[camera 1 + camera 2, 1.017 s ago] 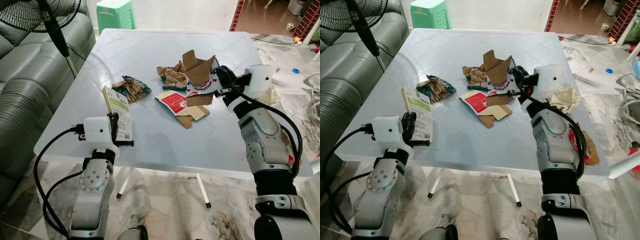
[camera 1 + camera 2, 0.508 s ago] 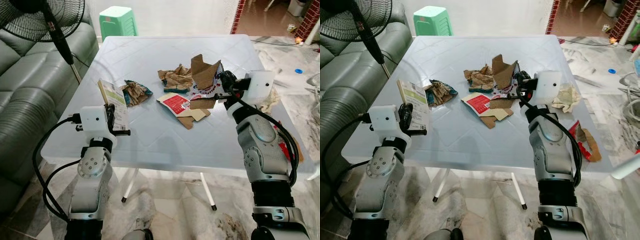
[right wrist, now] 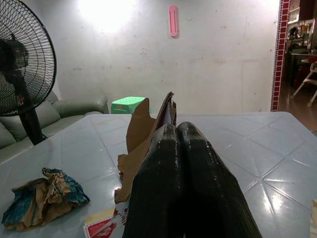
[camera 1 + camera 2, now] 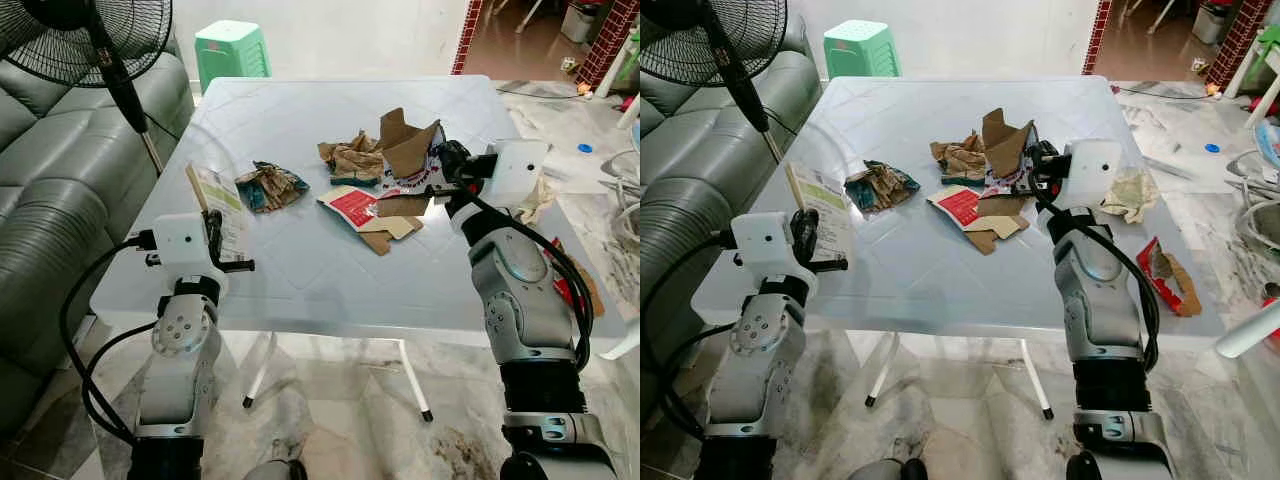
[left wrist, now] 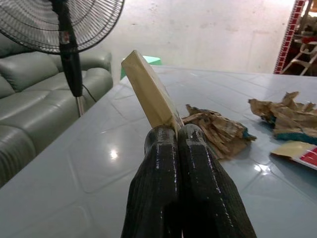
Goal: Picking trash to rubbish bin
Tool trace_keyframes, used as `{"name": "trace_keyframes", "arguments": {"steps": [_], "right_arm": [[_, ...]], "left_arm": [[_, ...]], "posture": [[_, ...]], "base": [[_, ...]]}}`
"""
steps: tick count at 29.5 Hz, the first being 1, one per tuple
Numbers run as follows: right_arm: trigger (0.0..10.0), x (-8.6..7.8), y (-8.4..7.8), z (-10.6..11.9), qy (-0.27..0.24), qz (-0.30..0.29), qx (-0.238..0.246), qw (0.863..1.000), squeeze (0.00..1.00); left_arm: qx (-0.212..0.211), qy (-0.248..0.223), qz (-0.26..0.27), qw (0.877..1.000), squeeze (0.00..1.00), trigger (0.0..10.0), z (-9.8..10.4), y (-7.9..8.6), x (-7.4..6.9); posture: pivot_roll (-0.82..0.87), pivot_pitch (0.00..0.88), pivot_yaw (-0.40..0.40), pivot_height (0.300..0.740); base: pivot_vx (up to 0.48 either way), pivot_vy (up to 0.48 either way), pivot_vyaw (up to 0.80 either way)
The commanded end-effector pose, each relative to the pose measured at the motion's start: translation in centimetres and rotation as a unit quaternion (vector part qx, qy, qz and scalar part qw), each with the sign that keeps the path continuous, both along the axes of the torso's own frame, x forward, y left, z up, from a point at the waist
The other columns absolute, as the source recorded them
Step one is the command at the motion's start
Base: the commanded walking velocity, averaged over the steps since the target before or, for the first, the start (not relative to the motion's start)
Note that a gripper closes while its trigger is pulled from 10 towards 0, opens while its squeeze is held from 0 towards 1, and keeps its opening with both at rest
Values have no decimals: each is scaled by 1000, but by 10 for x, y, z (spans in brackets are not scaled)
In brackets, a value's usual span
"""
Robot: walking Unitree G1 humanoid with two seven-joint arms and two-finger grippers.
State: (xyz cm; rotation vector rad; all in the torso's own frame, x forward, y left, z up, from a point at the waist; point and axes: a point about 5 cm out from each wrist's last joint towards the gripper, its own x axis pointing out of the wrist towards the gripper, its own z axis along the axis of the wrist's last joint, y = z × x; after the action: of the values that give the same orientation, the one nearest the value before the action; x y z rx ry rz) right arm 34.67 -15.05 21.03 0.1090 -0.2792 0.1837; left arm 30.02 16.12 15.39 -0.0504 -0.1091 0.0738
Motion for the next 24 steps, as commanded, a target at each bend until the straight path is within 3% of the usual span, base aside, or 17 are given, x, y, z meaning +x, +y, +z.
{"name": "trace_keyframes", "arguments": {"steps": [1,10,24], "right_arm": [[10000,1,2,4,-7,-3,-1,1000,0],[10000,2,2,3,-5,-7,2,1000,0],[10000,5,0,7,-10,-20,3,1000,0]], "left_arm": [[-1,-2,0,1000,0,10000,3,2,3],[-13,5,-3,1000,0,10000,2,5,4],[-15,11,-7,1000,0,10000,2,5,4]], "posture": [[-11,24,42,740],[-9,27,49,740],[-3,25,51,740]], "base": [[0,0,0],[0,0,0],[0,351,0]]}}
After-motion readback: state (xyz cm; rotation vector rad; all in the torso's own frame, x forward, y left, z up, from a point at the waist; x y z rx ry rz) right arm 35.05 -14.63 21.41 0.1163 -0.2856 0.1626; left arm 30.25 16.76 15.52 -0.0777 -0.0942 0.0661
